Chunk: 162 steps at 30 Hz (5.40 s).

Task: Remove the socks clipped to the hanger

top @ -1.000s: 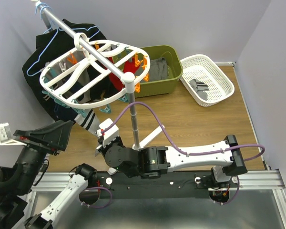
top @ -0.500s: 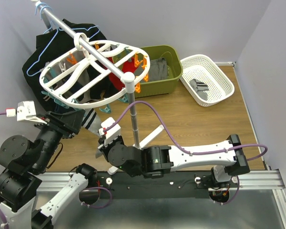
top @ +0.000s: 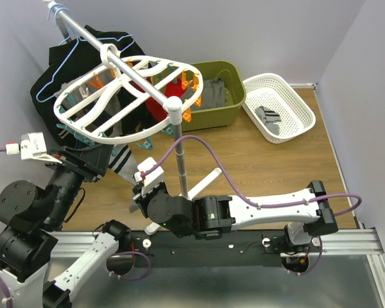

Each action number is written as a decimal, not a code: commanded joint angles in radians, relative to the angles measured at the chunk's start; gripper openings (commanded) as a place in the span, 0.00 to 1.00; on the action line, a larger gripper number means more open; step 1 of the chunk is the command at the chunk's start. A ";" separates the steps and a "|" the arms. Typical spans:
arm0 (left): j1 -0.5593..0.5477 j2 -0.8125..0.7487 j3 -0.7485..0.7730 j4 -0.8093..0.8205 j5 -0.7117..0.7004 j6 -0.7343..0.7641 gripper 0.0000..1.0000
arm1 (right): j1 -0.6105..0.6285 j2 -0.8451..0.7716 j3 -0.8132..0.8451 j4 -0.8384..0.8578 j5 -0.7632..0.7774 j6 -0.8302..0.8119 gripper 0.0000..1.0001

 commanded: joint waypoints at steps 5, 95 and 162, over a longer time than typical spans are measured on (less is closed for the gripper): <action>-0.004 0.009 -0.020 0.042 -0.010 0.011 0.37 | 0.007 -0.042 -0.028 0.022 -0.011 0.007 0.01; -0.005 0.008 -0.142 0.323 0.391 0.017 0.00 | -1.545 0.207 0.303 -0.577 -0.372 -0.076 0.07; -0.004 -0.031 -0.161 0.343 0.391 -0.151 0.00 | -0.112 0.272 -0.169 0.918 -0.024 -0.492 1.00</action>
